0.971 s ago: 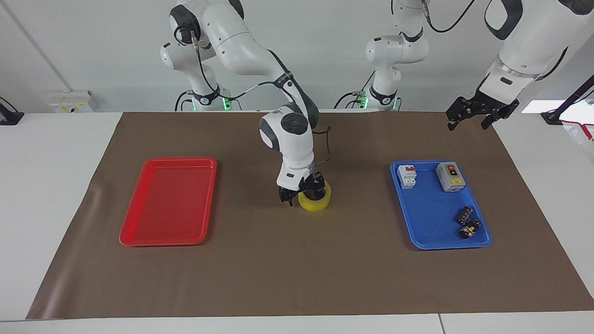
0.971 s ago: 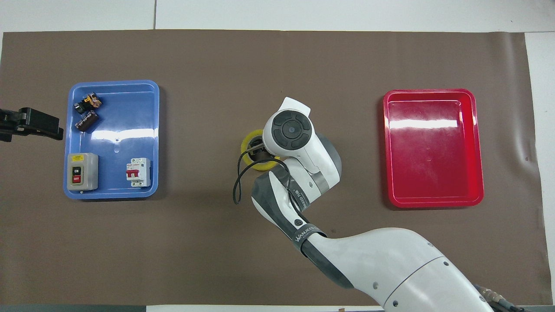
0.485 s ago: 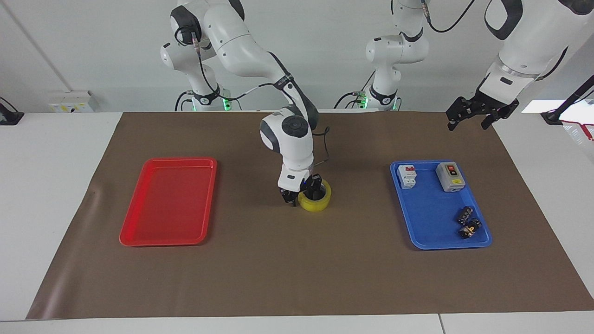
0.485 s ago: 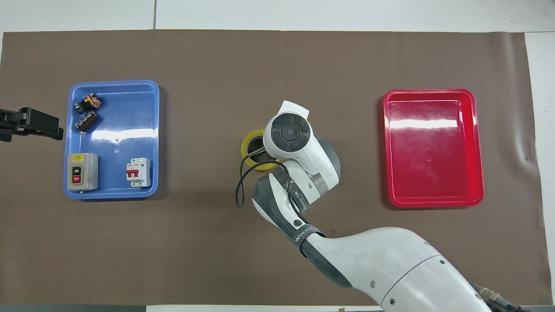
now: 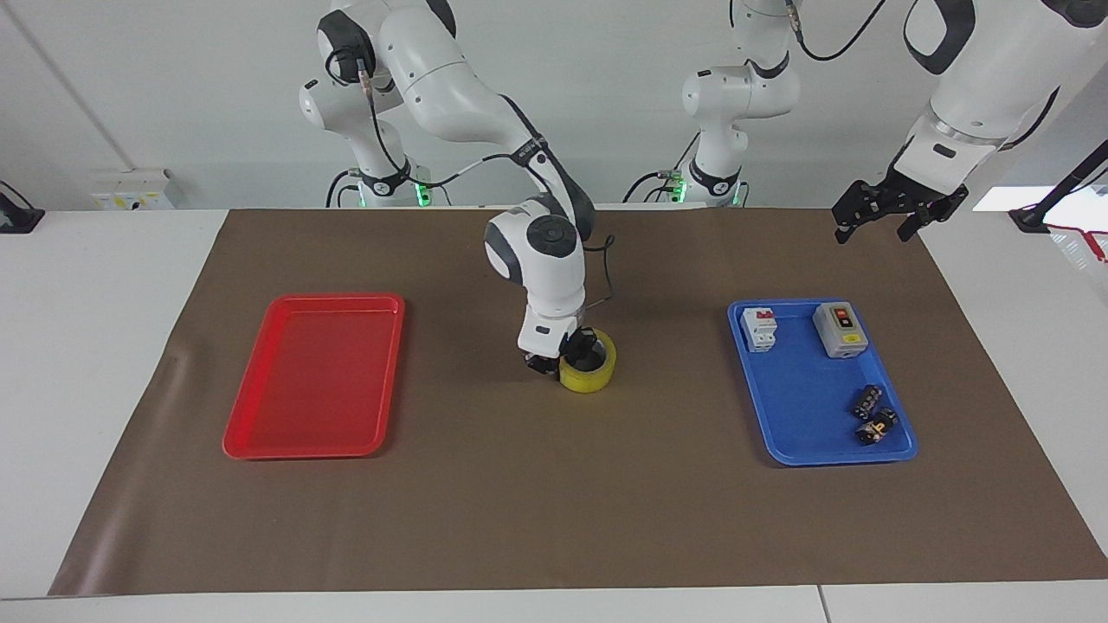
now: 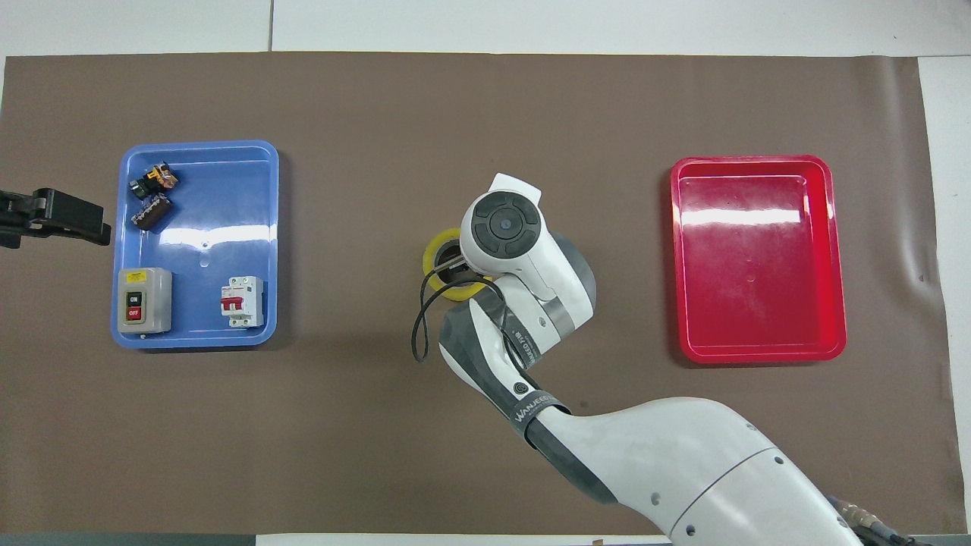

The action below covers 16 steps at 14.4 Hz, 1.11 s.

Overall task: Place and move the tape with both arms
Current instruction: 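Reach the right gripper to the yellow tape and grasp it, then carry the yellow tape with the right gripper into the red tray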

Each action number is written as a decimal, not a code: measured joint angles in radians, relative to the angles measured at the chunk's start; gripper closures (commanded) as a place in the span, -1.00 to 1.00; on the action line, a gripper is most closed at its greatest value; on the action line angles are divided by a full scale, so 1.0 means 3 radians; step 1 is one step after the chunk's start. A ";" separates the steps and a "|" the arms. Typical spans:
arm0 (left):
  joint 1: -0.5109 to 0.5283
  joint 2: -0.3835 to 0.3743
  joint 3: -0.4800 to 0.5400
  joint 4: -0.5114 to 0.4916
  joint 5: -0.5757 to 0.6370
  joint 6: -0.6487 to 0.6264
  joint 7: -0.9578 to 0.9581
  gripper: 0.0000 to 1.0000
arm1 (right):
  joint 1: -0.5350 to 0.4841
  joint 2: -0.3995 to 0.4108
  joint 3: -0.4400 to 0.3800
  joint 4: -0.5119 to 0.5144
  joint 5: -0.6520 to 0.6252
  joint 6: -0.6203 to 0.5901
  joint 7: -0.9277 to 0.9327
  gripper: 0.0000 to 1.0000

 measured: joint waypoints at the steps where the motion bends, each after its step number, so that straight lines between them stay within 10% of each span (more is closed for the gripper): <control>1: 0.0000 0.0000 0.0000 0.0000 0.0000 0.0000 0.0000 -1.00 | -0.0012 -0.0005 -0.0017 0.0172 0.0000 -0.0264 0.0000 1.00; 10: 0.0000 0.0000 0.0000 0.0000 0.0000 0.0000 0.0000 -1.00 | -0.0779 -0.0656 -0.0082 0.0491 -0.0017 -0.1527 -0.0474 1.00; 16: 0.0000 0.0000 0.0000 0.0000 0.0000 0.0000 0.0000 -1.00 | -0.1521 -0.0821 -0.0092 -0.0037 -0.0103 -0.1332 -0.1570 1.00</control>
